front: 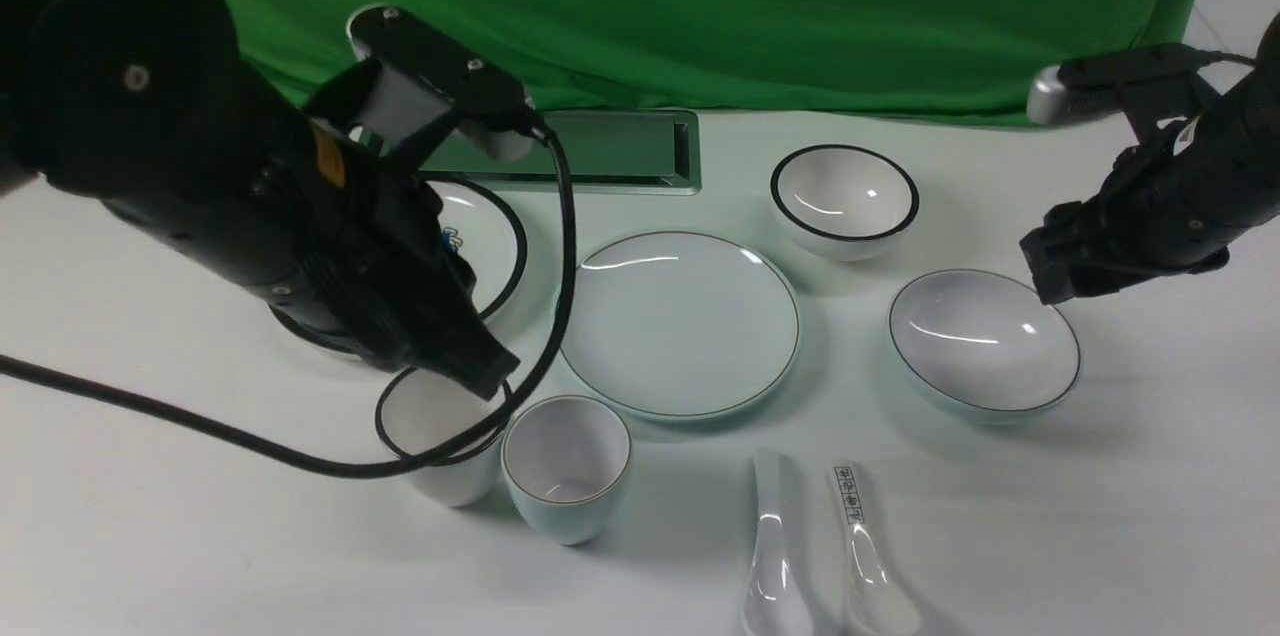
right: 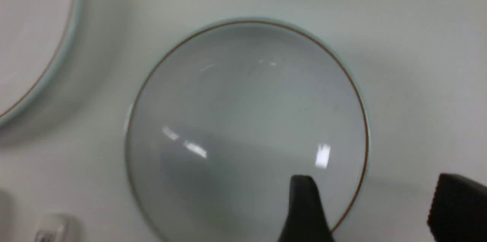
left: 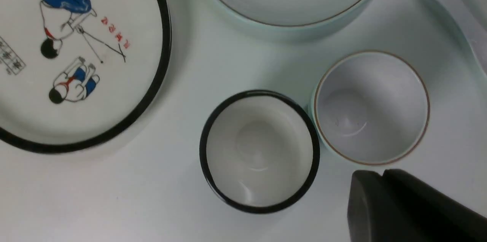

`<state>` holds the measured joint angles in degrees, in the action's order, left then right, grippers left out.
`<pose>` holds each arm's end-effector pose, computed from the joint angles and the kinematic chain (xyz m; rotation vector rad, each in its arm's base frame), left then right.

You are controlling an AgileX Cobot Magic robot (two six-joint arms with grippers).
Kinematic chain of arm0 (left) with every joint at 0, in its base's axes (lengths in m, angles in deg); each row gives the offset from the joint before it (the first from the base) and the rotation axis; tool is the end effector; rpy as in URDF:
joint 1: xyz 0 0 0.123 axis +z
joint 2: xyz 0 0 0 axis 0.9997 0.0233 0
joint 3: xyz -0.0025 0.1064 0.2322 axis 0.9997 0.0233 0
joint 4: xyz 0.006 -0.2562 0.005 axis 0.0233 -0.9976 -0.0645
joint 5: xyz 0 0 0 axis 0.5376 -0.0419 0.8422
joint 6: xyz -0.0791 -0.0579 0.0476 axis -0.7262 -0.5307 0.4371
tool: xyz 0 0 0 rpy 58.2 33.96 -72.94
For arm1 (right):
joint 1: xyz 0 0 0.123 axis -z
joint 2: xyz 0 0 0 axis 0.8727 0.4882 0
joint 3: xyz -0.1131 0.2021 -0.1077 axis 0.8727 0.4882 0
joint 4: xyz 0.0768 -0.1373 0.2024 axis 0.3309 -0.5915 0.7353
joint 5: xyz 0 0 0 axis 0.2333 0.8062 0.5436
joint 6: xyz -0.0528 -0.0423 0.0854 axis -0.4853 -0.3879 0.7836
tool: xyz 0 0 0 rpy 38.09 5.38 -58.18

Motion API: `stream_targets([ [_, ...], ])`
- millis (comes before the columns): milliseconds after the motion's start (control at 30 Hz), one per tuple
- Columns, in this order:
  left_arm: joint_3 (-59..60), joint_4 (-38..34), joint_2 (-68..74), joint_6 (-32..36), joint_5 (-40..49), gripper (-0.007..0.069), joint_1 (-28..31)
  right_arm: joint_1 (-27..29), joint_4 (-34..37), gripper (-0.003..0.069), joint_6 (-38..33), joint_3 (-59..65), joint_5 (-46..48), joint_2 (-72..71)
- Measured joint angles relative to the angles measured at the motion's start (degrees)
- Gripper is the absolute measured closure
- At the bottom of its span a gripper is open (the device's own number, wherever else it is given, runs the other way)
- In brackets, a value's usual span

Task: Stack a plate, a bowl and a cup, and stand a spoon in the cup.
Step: Use the right arm to grab a blue rice bowl, then use the right arm to put the blue rice bowl into the blue large plate in the middle

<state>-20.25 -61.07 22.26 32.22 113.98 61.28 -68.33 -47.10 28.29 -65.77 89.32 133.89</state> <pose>0.2660 -0.1438 0.2813 0.8985 2.4401 -0.1592 0.3792 0.0578 0.1997 -0.2996 2.6029 0.1089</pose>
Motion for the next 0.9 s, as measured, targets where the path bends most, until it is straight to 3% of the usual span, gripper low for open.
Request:
stream_targets([
  [233,0.00,0.05,0.06,0.58,-5.28,0.0652,0.00,0.71,-0.12,0.0253,1.20,-0.63,-2.12,9.97],
  [500,0.00,0.27,0.06,0.72,-6.68,0.0652,0.00,0.71,1.08,0.0577,0.42,-2.35,-1.32,9.04],
  [700,0.00,0.89,0.06,0.72,-6.45,0.0652,0.00,-0.46,3.84,0.0591,-5.48,-7.74,3.25,5.27],
  [900,0.00,2.21,0.06,0.72,-6.19,0.0652,0.00,-7.86,12.01,0.0591,-11.24,-19.67,5.27,4.59],
])
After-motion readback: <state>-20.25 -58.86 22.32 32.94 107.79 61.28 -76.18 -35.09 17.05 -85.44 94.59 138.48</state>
